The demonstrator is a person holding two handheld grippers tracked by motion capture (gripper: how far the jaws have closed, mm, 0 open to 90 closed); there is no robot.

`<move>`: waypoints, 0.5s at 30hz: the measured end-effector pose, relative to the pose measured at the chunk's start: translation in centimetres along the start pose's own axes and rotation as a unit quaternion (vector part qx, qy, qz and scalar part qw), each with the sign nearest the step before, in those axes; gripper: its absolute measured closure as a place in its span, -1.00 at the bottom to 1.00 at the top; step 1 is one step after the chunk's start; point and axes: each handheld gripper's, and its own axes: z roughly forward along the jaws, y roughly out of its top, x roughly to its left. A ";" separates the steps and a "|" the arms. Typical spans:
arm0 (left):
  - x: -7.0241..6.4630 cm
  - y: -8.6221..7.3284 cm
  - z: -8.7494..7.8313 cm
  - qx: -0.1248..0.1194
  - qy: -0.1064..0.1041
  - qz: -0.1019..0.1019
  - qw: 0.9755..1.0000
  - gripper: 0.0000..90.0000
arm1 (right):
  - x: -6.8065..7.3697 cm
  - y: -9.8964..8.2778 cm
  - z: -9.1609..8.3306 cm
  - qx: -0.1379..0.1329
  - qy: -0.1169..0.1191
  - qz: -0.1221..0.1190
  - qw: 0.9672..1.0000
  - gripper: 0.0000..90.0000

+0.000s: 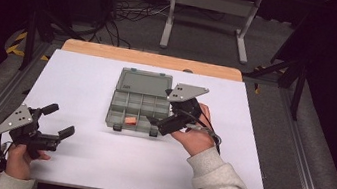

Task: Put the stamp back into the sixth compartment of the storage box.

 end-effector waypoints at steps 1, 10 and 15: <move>0.0 0.0 0.0 0.001 0.000 0.000 1.000 -0.96 | 0.1 -0.2 -0.4 -0.004 -0.003 0.001 1.000 -0.96; 0.0 -0.1 0.0 -0.002 0.003 -0.002 1.000 -0.96 | 0.4 -2.9 -3.5 -0.034 -0.026 0.026 0.999 -0.97; 0.0 -0.1 0.0 -0.002 0.004 -0.001 1.000 -0.96 | 0.4 -4.7 -4.5 -0.050 -0.037 0.041 0.997 -0.97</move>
